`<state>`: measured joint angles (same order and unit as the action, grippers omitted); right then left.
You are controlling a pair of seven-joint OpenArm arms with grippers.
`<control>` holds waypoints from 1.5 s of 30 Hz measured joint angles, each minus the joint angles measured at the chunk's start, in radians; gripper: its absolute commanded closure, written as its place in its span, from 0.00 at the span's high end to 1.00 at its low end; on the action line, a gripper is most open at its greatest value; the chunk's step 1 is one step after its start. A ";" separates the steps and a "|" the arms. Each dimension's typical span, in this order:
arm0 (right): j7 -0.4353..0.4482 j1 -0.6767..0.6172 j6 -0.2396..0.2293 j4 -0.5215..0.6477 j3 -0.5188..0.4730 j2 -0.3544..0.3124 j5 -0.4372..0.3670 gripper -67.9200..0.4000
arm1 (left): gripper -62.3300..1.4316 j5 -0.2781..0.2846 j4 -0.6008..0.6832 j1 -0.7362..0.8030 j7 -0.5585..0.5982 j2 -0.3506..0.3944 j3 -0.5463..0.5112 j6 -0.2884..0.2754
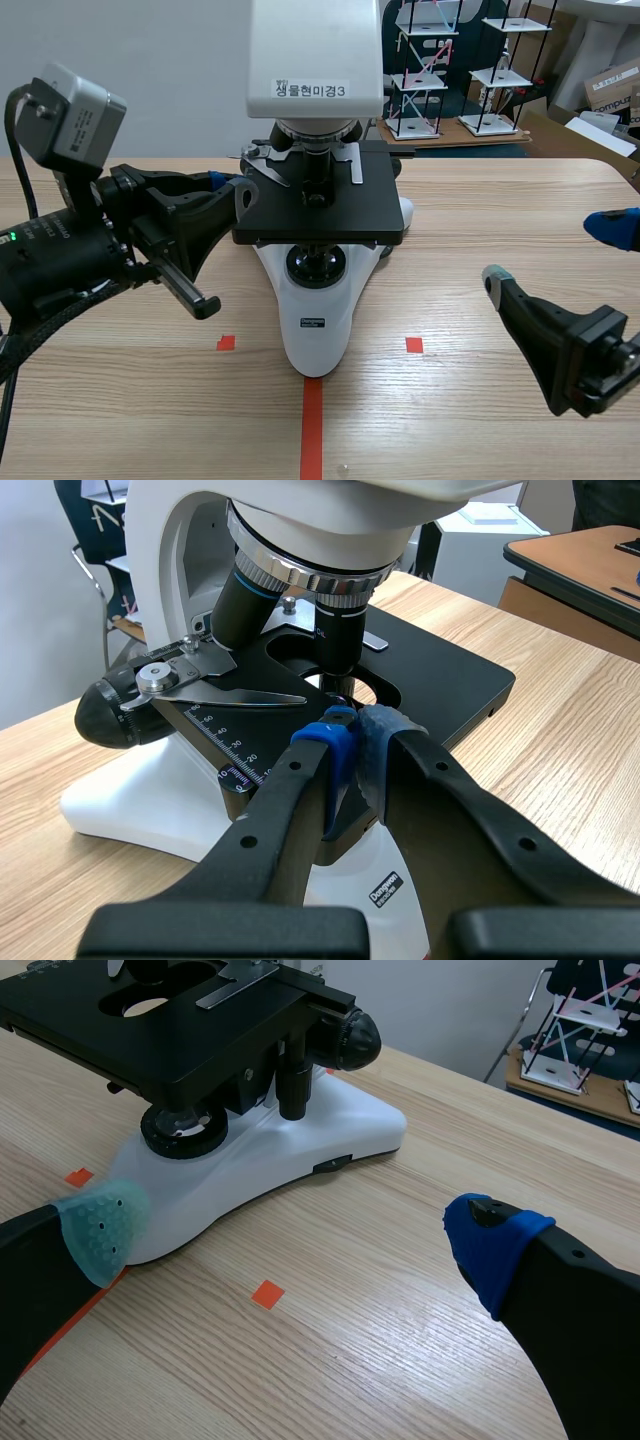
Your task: Return to the home posture
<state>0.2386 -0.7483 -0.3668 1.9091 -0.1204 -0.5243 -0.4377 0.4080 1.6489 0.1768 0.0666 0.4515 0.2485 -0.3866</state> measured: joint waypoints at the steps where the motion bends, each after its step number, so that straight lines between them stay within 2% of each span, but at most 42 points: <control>1: 0.000 0.000 0.000 0.000 0.000 0.000 0.000 0.96 | 0.06 0.000 0.000 0.000 0.000 0.000 0.000 0.000; 35: 0.000 0.000 0.000 0.000 0.000 0.000 0.000 0.96 | 0.07 0.000 0.000 0.000 0.000 0.000 0.000 0.000; 36: 0.000 0.000 0.000 0.000 0.000 0.000 0.000 0.96 | 0.09 0.000 0.000 0.001 0.000 0.000 0.000 0.000; 38: 0.000 0.000 0.000 0.000 0.000 0.000 0.000 0.96 | 0.20 0.000 0.000 0.013 0.002 0.000 -0.010 -0.004; 41: 0.000 0.000 0.000 0.000 0.000 0.000 0.000 0.96 | 0.44 0.000 0.000 0.072 0.046 0.000 -0.061 -0.010; 45: 0.000 0.000 0.000 0.000 0.000 0.000 0.000 0.96 | 0.74 -0.003 0.000 0.199 0.181 0.001 -0.151 -0.034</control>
<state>0.2386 -0.7483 -0.3668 1.9091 -0.1204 -0.5247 -0.4377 0.4046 1.6493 0.3756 0.2474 0.4522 0.0978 -0.4202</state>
